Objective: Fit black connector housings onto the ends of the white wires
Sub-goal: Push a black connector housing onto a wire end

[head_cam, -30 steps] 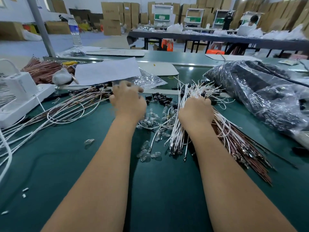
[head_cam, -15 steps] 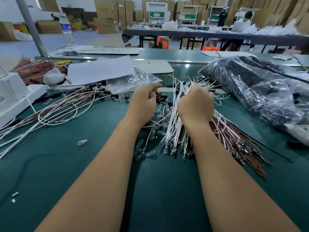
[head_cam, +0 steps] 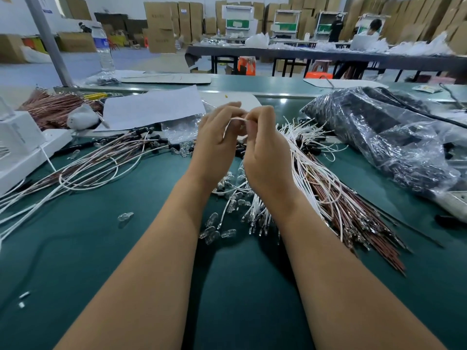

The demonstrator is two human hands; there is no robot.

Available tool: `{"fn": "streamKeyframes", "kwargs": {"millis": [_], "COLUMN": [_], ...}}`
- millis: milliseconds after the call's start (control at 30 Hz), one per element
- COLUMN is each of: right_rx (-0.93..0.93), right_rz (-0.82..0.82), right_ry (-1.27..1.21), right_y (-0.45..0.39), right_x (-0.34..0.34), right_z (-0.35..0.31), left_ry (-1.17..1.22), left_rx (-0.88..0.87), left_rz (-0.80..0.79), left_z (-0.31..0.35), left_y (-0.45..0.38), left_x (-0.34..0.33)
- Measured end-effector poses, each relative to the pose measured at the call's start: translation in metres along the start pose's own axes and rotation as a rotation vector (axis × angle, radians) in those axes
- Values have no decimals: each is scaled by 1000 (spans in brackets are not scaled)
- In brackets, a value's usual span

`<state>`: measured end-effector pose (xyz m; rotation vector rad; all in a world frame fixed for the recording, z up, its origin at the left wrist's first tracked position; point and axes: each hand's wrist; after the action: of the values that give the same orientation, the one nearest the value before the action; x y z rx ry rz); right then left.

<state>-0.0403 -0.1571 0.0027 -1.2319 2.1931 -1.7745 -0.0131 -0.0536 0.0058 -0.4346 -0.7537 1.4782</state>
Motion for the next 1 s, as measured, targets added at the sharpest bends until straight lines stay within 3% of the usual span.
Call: {"fn": "streamKeyframes", "kwargs": {"millis": [133,300,400,500,600,667,733,833,1000], "right_rx": [-84,-458,-604,-406,-22,115,128,66,-8], "right_rz": [193,394,256,15,-173,-296,-283,-199,-292], "right_ry": [99,187,373,650,555,492,512,544,475], "right_y": [-6,-17,-17,-14,-9,-4,-1,-1,-1], "right_x": [3,15,24,21,8,-1,-4,-1,0], "right_z": [6,33,46,41,23,17,20,29,25], "left_ry": [-46,-160,-293,-437,-501,-405,-214,-7,-29], "left_rx": [-5,-5,4,85,147,148,209,319,265], "left_rz": [39,114,105,-24,-149,-194,-200,-55,92], "left_z": [1,-10,-15,-16,-14,-10,-9,-13,-20], "left_y": [0,1,2,6,7,7,6,8,5], "left_x": [8,26,29,25,18,16,16,25,39]}}
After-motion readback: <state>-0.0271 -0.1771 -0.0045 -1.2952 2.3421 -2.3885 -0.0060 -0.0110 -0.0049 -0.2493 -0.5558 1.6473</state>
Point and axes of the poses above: each hand's wrist, its own y-axis away from the middle knuckle, its own x-axis out of the back of the hand, z = x × y, and after that the axes turned 14 degrees about y, right-handed
